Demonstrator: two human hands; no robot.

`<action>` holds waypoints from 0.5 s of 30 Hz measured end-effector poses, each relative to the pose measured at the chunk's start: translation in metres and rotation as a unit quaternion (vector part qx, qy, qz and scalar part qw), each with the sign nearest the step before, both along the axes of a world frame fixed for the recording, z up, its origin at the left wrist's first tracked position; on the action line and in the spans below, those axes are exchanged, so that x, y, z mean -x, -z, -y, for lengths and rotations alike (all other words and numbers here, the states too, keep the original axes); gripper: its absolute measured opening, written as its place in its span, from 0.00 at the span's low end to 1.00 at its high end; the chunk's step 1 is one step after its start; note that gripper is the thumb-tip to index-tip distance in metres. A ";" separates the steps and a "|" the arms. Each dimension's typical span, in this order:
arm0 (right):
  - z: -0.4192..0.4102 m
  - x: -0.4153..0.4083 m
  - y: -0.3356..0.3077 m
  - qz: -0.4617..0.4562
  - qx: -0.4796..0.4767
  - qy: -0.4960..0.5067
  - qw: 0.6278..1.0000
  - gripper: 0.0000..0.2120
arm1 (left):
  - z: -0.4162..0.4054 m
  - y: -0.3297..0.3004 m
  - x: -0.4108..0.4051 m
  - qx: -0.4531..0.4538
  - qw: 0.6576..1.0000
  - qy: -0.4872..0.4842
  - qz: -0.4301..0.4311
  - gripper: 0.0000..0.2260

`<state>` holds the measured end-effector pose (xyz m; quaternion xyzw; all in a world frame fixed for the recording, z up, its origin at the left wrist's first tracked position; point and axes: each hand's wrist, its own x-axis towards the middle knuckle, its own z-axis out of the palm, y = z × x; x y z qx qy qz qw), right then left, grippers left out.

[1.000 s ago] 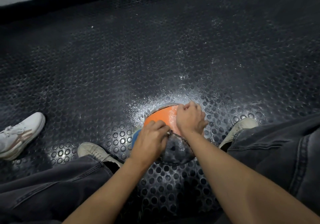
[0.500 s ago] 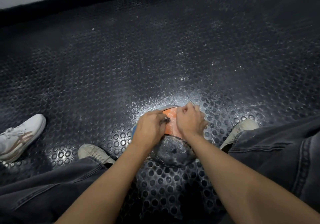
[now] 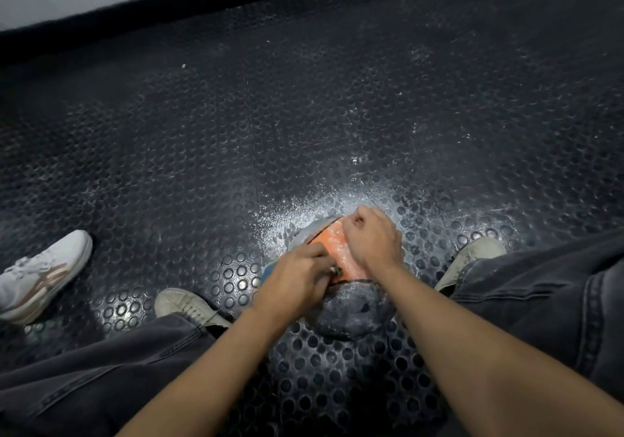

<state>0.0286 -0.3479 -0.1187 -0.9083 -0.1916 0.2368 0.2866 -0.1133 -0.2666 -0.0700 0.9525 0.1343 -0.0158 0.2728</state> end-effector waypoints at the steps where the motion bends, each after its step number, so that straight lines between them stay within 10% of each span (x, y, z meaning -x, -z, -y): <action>1: -0.001 0.001 0.000 0.001 -0.001 -0.011 1.000 0.12 | -0.006 0.003 -0.005 0.002 1.000 -0.026 0.005 0.07; 5: -0.002 0.012 0.002 0.025 0.005 -0.039 0.999 0.10 | -0.032 0.016 -0.026 -0.016 0.986 -0.167 -0.009 0.06; 11: 0.002 0.005 0.006 0.082 0.064 0.030 0.994 0.11 | 0.004 0.008 0.009 0.004 0.999 -0.037 0.025 0.07; 15: -0.005 0.015 0.004 0.078 0.074 0.068 0.992 0.16 | -0.021 0.015 -0.015 -0.014 0.986 -0.168 0.013 0.06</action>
